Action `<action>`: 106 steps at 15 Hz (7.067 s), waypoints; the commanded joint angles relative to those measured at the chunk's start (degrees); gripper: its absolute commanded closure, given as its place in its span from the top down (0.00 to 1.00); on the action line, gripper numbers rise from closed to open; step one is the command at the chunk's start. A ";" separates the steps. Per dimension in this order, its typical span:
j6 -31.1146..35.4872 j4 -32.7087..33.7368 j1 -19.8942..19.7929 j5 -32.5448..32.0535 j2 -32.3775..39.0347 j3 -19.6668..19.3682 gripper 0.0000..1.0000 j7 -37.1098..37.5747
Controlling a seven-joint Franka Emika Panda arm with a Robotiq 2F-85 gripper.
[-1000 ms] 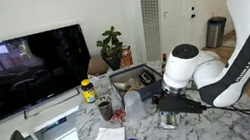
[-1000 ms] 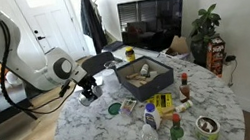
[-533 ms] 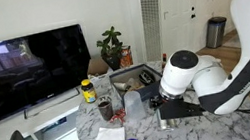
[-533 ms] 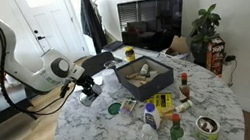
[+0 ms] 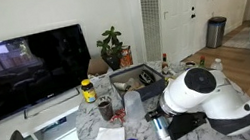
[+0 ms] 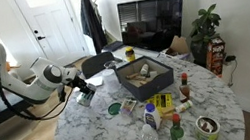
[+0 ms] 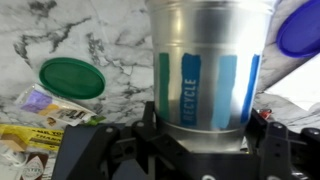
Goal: Turn the silver cup over and turn the plastic cup over and then put it on the silver cup
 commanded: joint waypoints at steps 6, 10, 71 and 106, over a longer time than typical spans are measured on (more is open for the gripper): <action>7.70 0.23 4.36 16.21 8.87 0.23 0.82 -15.62; 10.98 1.74 3.65 19.62 12.34 1.46 0.57 -18.08; -25.80 24.36 -66.83 7.90 -17.58 53.10 1.00 -82.66; -19.84 31.98 -70.60 -2.26 -5.75 52.52 1.00 -68.99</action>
